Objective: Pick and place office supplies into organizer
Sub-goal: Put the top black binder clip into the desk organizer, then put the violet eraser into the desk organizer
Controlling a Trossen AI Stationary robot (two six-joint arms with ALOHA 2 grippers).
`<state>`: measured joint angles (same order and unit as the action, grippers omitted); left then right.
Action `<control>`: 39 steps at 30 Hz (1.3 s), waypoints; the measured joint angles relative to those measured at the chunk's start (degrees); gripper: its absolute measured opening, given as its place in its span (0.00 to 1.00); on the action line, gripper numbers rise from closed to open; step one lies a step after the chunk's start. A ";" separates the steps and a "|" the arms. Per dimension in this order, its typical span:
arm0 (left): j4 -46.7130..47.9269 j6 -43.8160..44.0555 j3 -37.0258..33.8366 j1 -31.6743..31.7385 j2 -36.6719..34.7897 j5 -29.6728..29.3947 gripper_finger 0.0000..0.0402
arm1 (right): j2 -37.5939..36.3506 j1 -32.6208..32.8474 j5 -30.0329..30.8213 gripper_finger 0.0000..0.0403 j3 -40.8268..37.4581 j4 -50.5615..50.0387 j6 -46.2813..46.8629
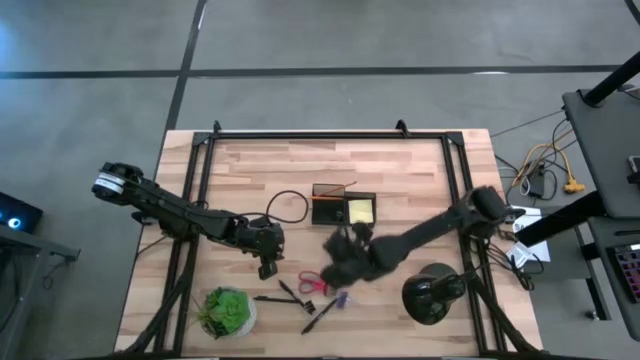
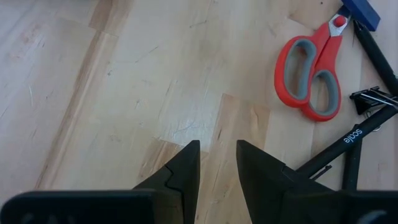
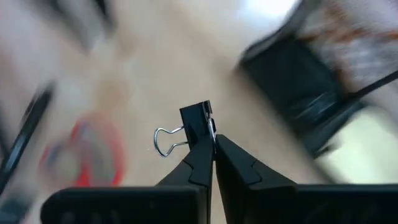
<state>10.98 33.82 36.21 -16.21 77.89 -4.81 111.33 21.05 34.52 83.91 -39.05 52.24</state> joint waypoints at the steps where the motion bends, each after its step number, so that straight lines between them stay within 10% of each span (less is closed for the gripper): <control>1: 0.02 0.03 0.00 0.00 0.00 0.01 0.22 | -0.76 -1.20 1.30 0.02 -0.01 -0.02 0.10; 12: -0.13 0.09 0.00 0.00 0.00 0.01 0.22 | 0.85 -16.91 -14.90 0.02 -0.03 3.64 -0.12; 26: -0.18 0.33 0.00 0.00 0.00 -0.18 0.22 | 4.08 -19.84 -16.51 0.04 0.18 3.24 -0.71; 39: -0.11 0.33 0.00 0.00 0.00 -0.38 0.22 | 3.73 -18.84 -19.48 0.40 0.18 3.89 -2.47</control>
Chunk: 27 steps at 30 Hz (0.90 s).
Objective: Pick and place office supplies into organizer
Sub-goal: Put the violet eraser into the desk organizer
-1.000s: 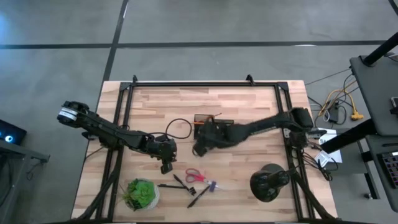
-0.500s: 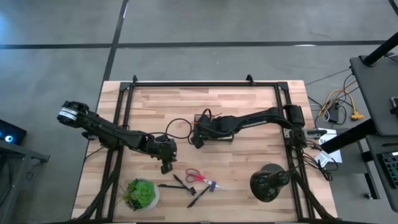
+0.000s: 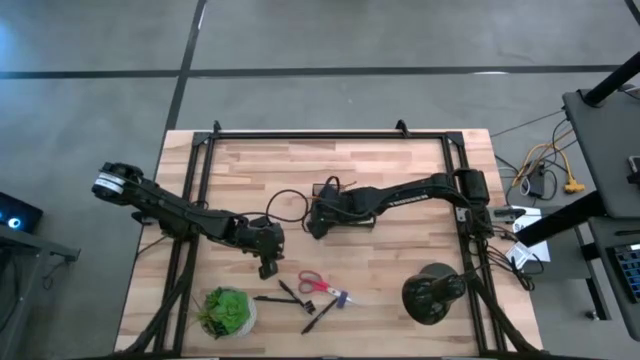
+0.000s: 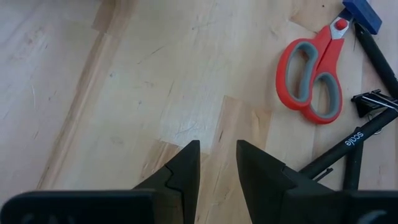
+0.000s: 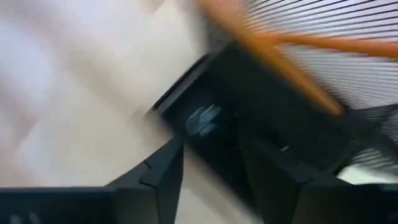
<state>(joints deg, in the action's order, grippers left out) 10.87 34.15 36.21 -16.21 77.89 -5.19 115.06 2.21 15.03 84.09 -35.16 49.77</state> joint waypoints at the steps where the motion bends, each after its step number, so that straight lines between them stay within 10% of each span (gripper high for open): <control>1: -0.01 0.00 0.00 0.00 0.00 -0.02 0.22 | -0.25 0.74 -2.09 0.42 0.00 0.00 -3.08; 10: -0.06 -0.02 0.00 0.00 0.00 -0.04 0.22 | -1.50 14.00 -17.73 0.45 0.02 -1.36 -22.68; 27: -0.01 -0.39 0.00 0.00 0.00 -0.01 0.22 | 3.23 27.55 -7.33 0.45 0.02 -1.12 -29.14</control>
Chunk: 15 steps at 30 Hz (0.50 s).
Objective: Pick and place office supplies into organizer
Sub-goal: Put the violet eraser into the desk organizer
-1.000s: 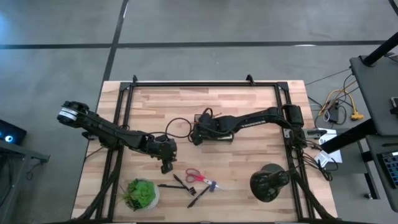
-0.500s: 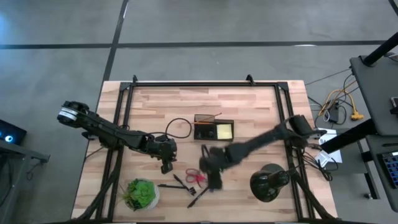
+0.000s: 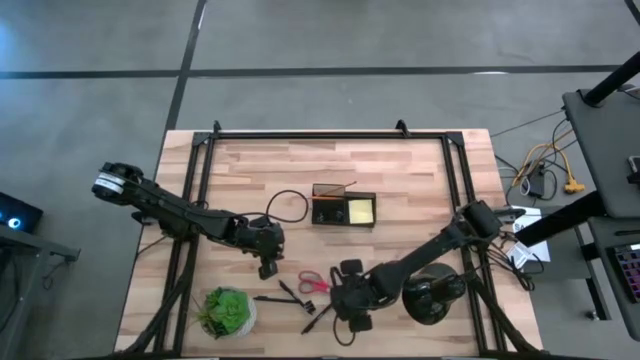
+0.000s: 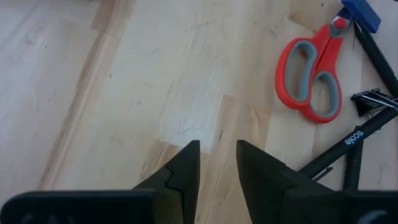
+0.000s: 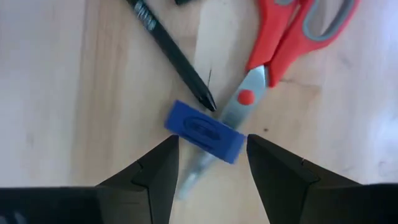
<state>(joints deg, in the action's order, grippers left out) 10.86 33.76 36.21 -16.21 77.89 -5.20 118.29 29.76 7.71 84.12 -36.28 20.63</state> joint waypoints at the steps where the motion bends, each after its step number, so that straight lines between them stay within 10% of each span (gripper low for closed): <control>1: 0.02 0.00 0.00 0.00 0.00 0.10 0.22 | -0.02 0.00 0.09 0.45 0.02 -0.63 -3.54; 9: -0.07 0.39 0.00 0.00 0.00 0.27 0.22 | -0.41 0.09 0.23 0.45 -0.02 -2.09 -37.90; 15: -0.10 0.46 0.02 0.00 0.00 0.34 0.22 | -0.39 -0.02 -3.48 0.45 0.00 0.01 -46.56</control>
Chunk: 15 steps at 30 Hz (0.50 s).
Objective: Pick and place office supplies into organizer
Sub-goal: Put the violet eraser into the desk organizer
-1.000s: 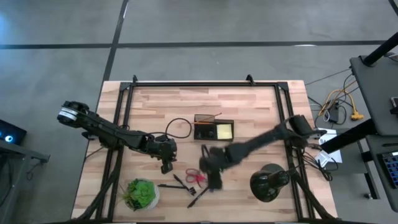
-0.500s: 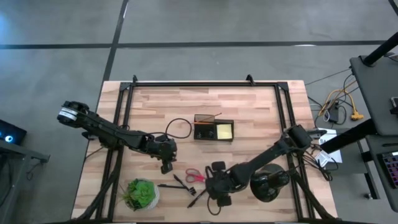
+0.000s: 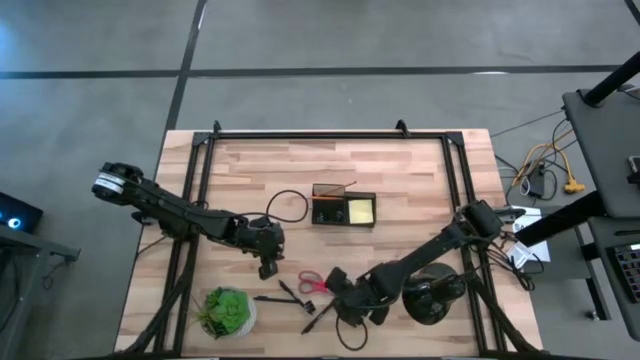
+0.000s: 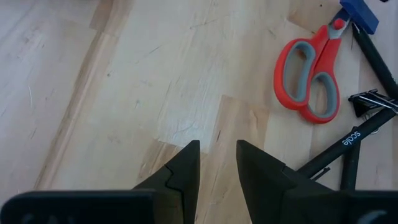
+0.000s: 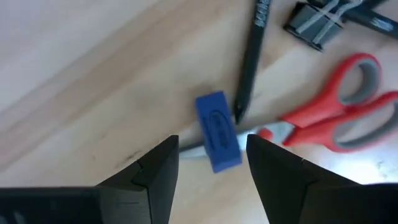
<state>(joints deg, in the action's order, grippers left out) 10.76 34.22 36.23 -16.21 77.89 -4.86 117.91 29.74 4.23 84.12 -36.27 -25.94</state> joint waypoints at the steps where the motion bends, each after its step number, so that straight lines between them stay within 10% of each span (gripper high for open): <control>1: 0.01 0.02 0.00 0.00 0.00 0.00 0.22 | 0.15 0.00 -0.50 0.45 0.00 0.32 -0.01; 15: -0.13 1.03 0.07 0.00 -0.02 0.06 0.22 | 3.00 -1.39 -1.03 0.45 -0.04 2.49 -2.23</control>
<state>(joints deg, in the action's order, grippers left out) 10.64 35.25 36.29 -16.21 77.87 -4.81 120.91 28.35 3.19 84.07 -33.78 -28.16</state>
